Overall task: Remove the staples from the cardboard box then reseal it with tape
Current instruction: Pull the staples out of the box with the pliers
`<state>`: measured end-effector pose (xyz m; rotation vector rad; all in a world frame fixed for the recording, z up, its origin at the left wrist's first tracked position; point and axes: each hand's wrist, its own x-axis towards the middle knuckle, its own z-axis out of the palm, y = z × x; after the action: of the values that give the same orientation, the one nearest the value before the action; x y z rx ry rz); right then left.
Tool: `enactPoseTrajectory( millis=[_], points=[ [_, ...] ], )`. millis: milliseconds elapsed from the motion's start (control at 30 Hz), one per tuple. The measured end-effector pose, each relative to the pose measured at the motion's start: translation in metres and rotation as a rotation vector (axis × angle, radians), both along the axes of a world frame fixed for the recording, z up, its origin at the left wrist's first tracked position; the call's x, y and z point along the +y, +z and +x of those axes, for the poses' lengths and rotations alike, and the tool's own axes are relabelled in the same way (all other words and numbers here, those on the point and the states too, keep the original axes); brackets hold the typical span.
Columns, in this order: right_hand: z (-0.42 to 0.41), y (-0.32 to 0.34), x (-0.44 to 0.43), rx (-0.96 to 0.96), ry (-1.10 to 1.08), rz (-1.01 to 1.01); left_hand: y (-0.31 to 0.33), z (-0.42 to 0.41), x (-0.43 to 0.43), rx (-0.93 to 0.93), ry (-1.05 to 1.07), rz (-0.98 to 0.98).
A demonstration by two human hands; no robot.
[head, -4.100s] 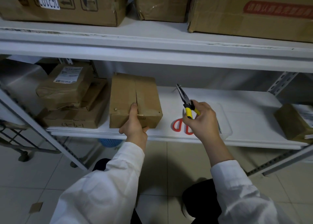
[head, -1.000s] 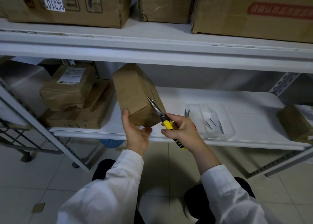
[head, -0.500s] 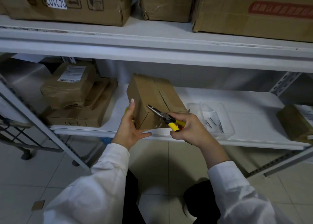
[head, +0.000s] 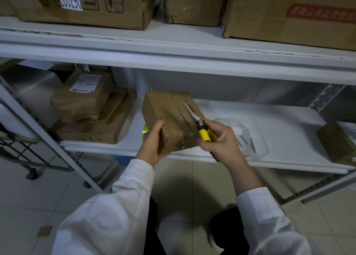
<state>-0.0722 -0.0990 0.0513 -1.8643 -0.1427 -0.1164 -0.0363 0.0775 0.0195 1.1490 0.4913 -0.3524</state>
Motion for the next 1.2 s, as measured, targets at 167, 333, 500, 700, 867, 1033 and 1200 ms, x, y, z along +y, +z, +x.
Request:
enactPoseTrajectory(
  millis=[167, 333, 500, 700, 867, 1033, 1200],
  points=[
    [0.007, 0.016, -0.024, 0.079, -0.181, -0.042, -0.016, -0.012, 0.000, 0.007, -0.030, 0.049],
    [0.010, -0.025, -0.050, 0.268, -0.481, -0.052, -0.018, -0.021, -0.006, -0.063, -0.100, 0.152],
    [0.008, -0.062, -0.084, 0.403, -0.694, -0.074, -0.018, -0.030, -0.011, -0.120, -0.113, 0.247],
    [0.017, -0.079, -0.103, 0.496, -0.735, -0.230, -0.022, -0.036, -0.018, -0.139, -0.133, 0.314],
    [0.020, -0.080, -0.102, 0.522, -0.735, -0.353, -0.022, -0.036, -0.020, -0.153, -0.157, 0.363],
    [0.015, -0.050, -0.075, 0.317, -0.533, -0.245, -0.021, -0.034, -0.025, -0.163, -0.167, 0.392],
    [0.011, -0.025, -0.033, 0.138, -0.190, -0.164, -0.021, -0.034, -0.032, -0.166, -0.134, 0.407]
  ],
)
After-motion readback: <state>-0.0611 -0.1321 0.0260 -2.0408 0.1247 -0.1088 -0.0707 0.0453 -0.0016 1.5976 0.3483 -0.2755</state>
